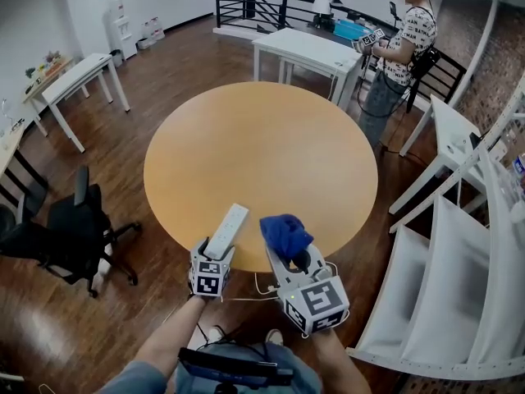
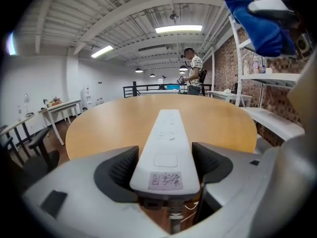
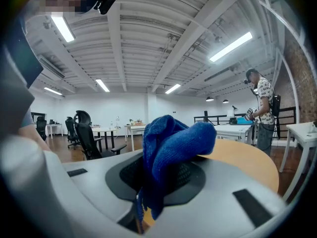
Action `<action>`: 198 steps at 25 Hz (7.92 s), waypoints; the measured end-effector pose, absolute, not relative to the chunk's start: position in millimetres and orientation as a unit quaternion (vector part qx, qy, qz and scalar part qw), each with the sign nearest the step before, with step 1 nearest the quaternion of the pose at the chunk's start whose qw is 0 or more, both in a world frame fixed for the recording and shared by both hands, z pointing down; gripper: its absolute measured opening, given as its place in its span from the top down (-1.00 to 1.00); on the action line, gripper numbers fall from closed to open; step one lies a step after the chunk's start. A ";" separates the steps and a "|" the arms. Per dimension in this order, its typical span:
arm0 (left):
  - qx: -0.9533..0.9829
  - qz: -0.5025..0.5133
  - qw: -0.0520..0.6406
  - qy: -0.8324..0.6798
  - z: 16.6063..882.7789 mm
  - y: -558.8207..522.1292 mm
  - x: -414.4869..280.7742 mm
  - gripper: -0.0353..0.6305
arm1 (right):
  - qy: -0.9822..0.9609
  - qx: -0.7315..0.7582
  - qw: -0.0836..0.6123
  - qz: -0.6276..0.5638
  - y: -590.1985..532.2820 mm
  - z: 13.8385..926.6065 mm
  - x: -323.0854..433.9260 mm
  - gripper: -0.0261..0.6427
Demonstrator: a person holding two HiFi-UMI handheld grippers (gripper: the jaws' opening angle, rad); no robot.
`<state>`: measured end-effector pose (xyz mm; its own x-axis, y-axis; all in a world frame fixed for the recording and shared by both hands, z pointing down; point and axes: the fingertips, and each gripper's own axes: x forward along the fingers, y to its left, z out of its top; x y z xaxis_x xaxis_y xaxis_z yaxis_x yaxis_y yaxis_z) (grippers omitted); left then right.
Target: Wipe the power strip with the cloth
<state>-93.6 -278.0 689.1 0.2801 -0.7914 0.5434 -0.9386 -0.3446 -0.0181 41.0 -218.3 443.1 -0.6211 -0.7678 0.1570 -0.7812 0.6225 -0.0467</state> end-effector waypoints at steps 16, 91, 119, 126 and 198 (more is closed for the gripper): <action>0.817 0.227 0.148 -0.508 668.1 -268.5 -89.4 0.02 | -0.902 0.425 0.048 0.069 -218.2 441.8 32.3 0.72; 0.872 0.102 -0.130 -0.461 392.8 -175.0 -25.8 0.04 | -0.911 0.386 -0.137 -0.052 -245.2 236.7 68.2 0.72; 0.871 0.099 -0.112 -0.468 390.9 -196.0 -23.0 0.05 | -0.941 0.314 -0.121 -0.028 -218.8 263.4 6.3 0.72; 0.871 0.092 -0.106 -0.470 389.2 -203.2 -23.3 0.05 | -0.949 0.287 -0.126 -0.011 -206.2 274.5 -16.1 0.72; 0.896 0.026 -0.068 -0.439 353.8 -192.1 -33.4 0.05 | -0.913 0.380 -0.114 -0.091 -256.6 219.4 86.2 0.72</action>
